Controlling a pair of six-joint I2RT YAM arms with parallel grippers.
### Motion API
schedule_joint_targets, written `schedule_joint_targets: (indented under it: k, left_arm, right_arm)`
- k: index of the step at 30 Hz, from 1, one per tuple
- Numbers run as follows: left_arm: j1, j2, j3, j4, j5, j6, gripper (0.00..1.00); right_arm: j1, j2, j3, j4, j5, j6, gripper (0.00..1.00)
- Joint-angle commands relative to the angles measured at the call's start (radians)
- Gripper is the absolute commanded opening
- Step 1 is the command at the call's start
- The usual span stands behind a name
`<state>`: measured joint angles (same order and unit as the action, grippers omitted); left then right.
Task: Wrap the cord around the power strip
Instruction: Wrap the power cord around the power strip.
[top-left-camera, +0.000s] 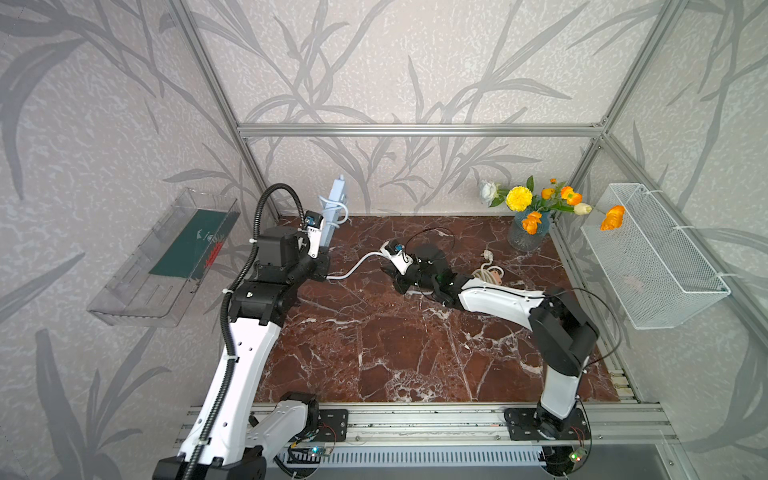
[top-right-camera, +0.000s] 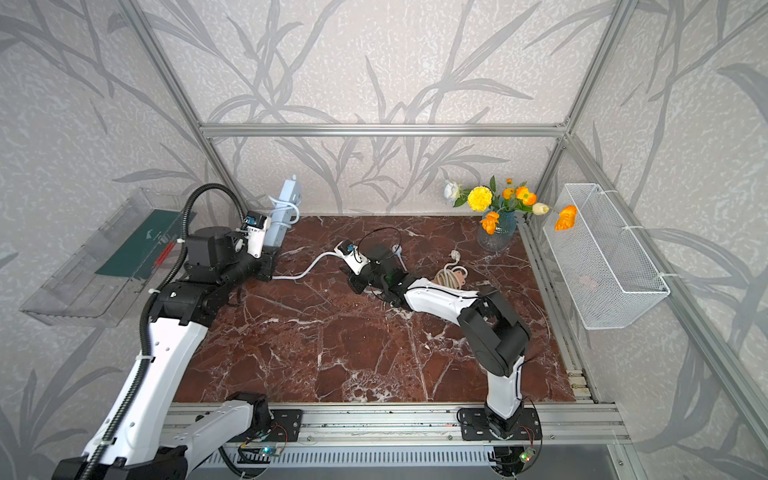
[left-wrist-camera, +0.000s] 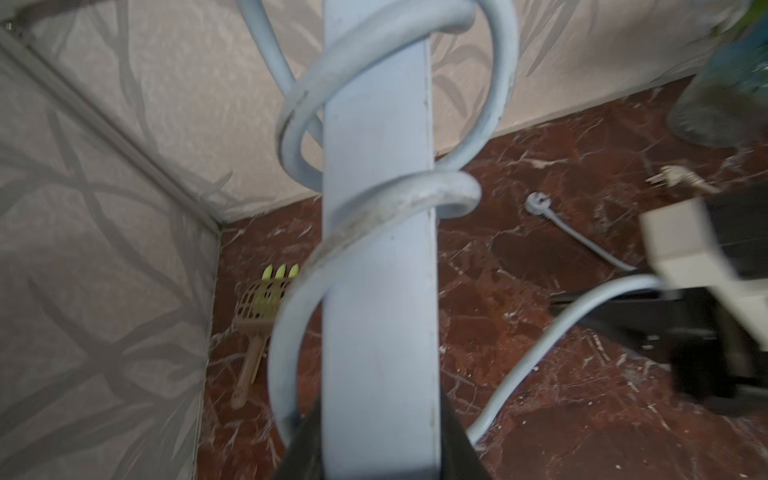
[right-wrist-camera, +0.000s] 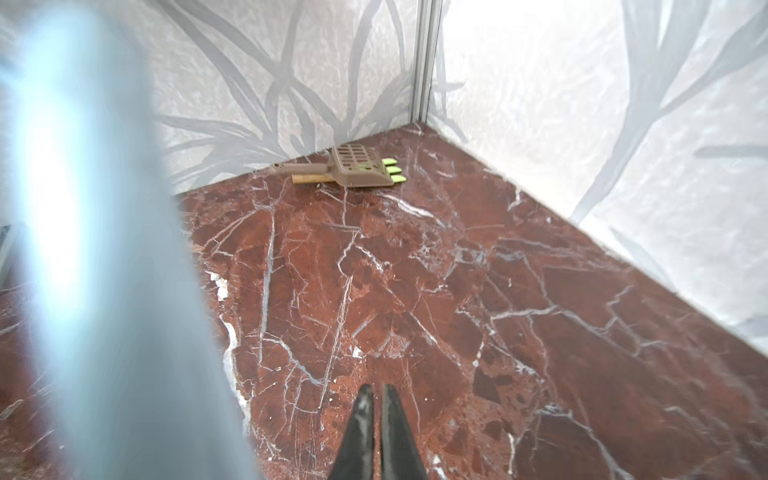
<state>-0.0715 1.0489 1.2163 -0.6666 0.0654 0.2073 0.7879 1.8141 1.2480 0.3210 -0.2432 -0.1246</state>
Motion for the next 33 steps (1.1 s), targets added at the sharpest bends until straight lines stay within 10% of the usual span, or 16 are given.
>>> schedule_joint_targets:
  k: [1,15,26,33]
  left_arm:
    - [0.028,0.006,-0.003,-0.032,-0.107,-0.007,0.0]
    - [-0.101,0.081,-0.144,-0.176,0.094,0.061,0.0]
    - [-0.327,-0.083,-0.156,-0.19,0.684,0.234,0.0]
    - [-0.324,-0.162,-0.096,-0.108,0.823,0.224,0.0]
  right_arm:
    - [0.005,-0.09,-0.006,-0.052,-0.004,-0.117,0.0]
    - [-0.025,0.014,0.563,-0.214,-0.155,-0.3,0.0]
    - [-0.199,0.51,1.24,-0.391,-0.442,-0.151,0.0]
    - [-0.248,0.574,1.164,-0.192,-0.513,0.035,0.0]
